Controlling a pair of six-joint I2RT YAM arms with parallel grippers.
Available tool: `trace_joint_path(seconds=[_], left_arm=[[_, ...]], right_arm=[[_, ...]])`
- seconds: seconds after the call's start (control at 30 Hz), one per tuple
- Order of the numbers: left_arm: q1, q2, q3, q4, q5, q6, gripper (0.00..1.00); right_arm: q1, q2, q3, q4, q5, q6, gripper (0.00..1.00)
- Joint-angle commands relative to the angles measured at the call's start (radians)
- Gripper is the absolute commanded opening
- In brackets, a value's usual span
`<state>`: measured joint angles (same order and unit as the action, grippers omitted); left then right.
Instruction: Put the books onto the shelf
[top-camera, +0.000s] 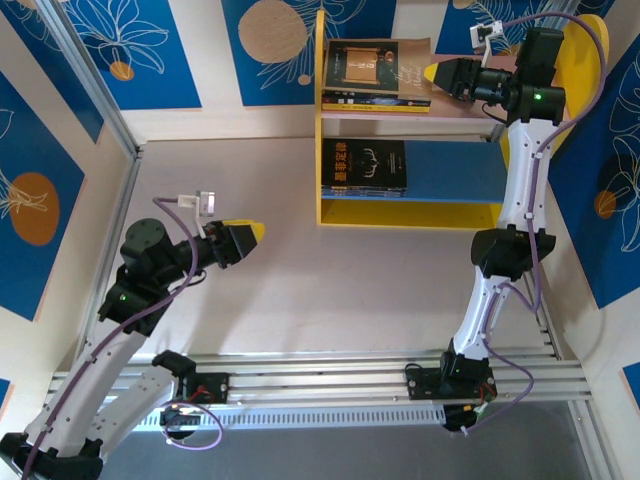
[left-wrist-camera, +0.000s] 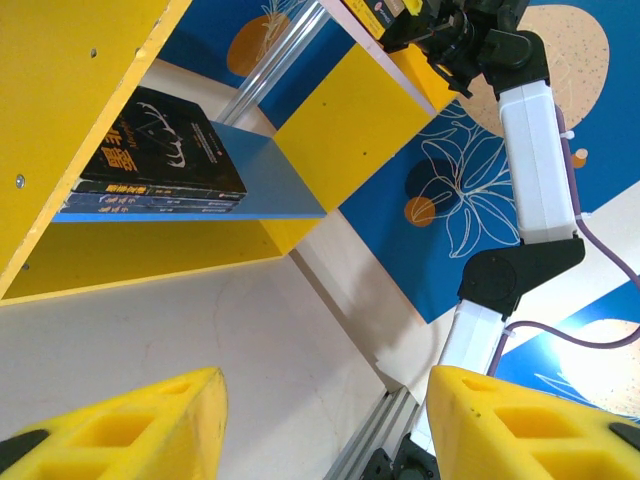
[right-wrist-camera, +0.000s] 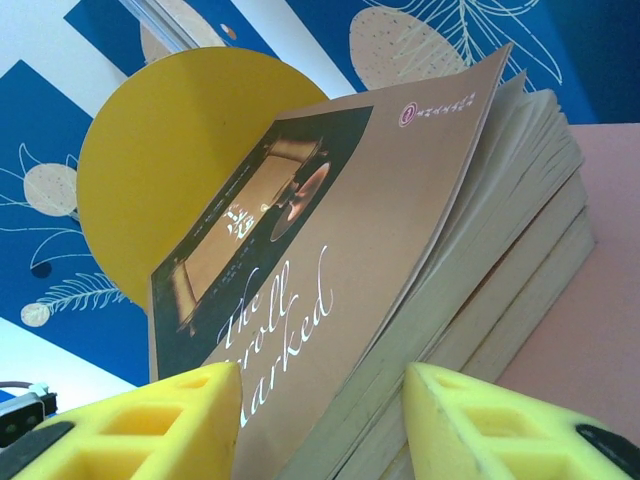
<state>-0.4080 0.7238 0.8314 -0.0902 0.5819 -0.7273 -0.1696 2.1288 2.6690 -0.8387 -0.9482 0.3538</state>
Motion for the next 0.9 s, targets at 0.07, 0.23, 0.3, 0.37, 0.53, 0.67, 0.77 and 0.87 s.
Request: trace_joint_path(seconds=[0.07, 0.23, 0.3, 0.37, 0.53, 0.67, 0.77, 0.87], left_arm=[[-0.002, -0.004, 0.028, 0.042, 0.006, -0.009, 0.56], [-0.002, -0.007, 0.025, 0.043, 0.006, -0.011, 0.56], [-0.002, -0.008, 0.026, 0.041, 0.005, -0.011, 0.56], [-0.002, -0.009, 0.026, 0.042, 0.004, -0.009, 0.56], [-0.002, -0.008, 0.026, 0.040, 0.005, -0.006, 0.56], [-0.002, -0.006, 0.028, 0.037, 0.005, -0.003, 0.56], [-0.002, -0.005, 0.031, 0.031, 0.005, 0.002, 0.57], [-0.002, -0.004, 0.037, 0.022, 0.002, 0.009, 0.57]], right_arm=[[0.020, 0.032, 0.034, 0.020, -0.039, 0.037, 0.49], [0.025, 0.037, 0.040, 0.018, -0.035, 0.040, 0.49], [0.027, 0.036, 0.040, 0.017, -0.029, 0.042, 0.51], [0.026, 0.034, 0.044, 0.012, -0.014, 0.042, 0.52], [0.027, 0.028, 0.051, 0.015, 0.014, 0.049, 0.57], [0.027, 0.022, 0.055, 0.001, 0.035, 0.045, 0.58], [0.027, 0.017, 0.053, -0.007, 0.045, 0.038, 0.60], [0.027, 0.009, 0.052, -0.012, 0.065, 0.038, 0.61]])
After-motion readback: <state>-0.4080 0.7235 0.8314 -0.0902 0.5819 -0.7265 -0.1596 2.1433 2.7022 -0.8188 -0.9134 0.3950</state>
